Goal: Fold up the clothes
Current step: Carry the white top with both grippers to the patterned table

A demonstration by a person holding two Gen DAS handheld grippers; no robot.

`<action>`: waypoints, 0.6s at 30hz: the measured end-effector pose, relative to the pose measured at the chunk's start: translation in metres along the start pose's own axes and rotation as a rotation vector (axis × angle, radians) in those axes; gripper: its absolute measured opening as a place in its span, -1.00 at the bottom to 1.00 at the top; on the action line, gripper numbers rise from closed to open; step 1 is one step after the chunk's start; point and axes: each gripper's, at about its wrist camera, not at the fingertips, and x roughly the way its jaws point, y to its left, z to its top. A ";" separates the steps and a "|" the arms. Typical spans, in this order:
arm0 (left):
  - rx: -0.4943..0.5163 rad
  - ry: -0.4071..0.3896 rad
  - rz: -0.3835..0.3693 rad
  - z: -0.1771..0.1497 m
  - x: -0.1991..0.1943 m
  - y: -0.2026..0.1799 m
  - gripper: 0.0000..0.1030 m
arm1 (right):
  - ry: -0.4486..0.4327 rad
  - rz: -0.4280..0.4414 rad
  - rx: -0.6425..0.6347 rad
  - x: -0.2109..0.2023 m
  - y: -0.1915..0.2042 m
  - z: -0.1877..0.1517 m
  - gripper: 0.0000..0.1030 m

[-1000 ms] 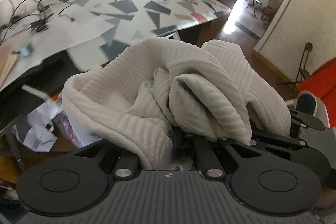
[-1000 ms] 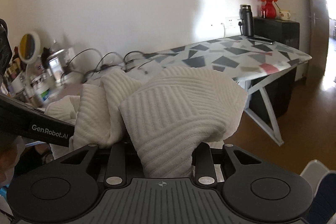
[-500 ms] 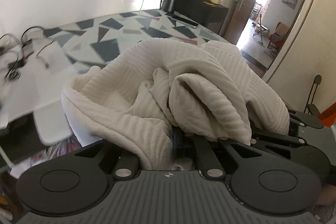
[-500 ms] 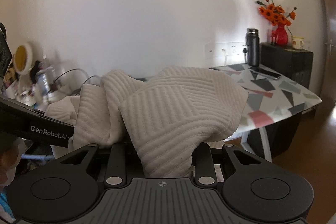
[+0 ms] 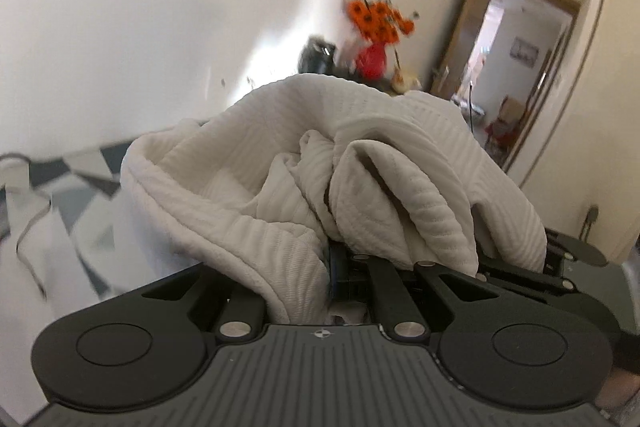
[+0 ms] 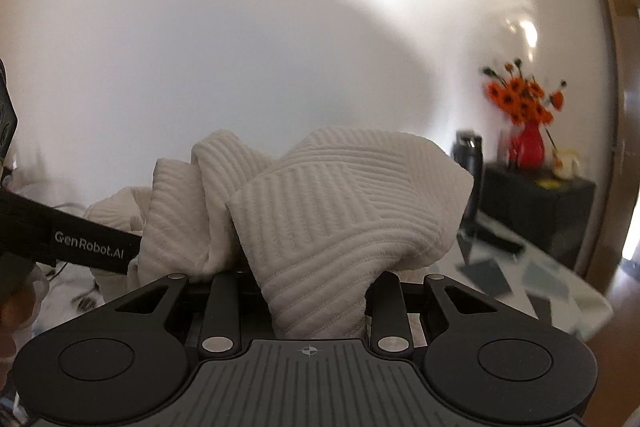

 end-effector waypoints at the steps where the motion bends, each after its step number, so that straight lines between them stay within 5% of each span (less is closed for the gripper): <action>1: -0.001 -0.004 0.013 0.005 0.007 0.006 -0.84 | -0.002 0.006 0.008 0.015 -0.001 0.002 -0.51; 7: -0.036 0.036 0.109 0.007 0.053 0.047 -0.84 | 0.091 0.085 0.004 0.101 -0.001 -0.011 -0.51; 18: -0.257 0.239 0.313 -0.038 0.138 0.109 -0.83 | 0.314 0.284 -0.114 0.217 0.005 -0.072 -0.50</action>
